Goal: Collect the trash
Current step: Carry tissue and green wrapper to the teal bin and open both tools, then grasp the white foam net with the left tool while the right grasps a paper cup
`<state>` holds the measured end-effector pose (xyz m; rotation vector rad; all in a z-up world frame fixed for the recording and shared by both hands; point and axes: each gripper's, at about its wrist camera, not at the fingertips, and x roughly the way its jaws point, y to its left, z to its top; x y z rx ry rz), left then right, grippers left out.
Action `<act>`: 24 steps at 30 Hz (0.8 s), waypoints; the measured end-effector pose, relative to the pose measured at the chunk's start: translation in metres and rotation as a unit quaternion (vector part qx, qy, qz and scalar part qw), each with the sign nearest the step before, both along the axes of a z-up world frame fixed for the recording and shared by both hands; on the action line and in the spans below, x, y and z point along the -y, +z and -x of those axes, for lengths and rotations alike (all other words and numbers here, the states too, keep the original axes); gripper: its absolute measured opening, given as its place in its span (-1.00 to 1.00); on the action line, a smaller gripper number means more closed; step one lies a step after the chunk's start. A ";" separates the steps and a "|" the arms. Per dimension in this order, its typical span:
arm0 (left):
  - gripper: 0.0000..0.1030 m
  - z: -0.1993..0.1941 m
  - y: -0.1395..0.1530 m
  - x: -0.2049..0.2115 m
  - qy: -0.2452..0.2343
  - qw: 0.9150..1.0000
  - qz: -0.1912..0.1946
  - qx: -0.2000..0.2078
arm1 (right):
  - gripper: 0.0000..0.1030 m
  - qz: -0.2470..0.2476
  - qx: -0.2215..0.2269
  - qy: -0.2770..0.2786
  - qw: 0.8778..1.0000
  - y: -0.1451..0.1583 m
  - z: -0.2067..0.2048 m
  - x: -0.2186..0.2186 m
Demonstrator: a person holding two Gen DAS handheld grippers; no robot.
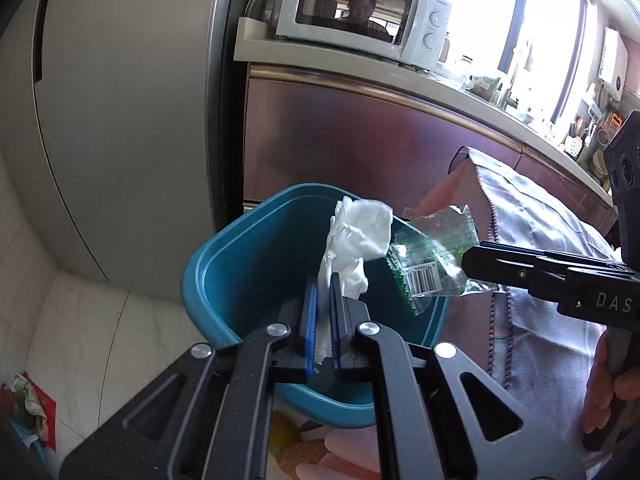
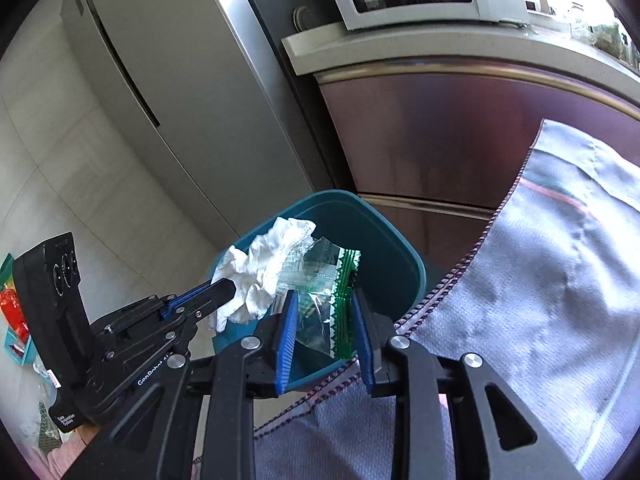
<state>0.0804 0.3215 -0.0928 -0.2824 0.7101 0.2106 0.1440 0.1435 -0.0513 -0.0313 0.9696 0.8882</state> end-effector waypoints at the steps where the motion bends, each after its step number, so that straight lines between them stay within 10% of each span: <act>1: -0.84 -0.003 -0.002 -0.001 0.000 1.000 0.001 -0.003 | -0.47 0.001 -0.006 0.000 1.000 -0.001 0.002 0.000; 12: -0.66 0.008 -0.006 0.011 -0.009 1.000 0.004 0.010 | -0.38 -0.005 0.024 -0.005 1.000 0.011 0.020 0.030; 24: -0.06 0.023 0.052 0.104 -0.148 0.984 0.009 0.100 | -0.10 -0.041 0.112 -0.075 0.990 0.063 0.083 0.163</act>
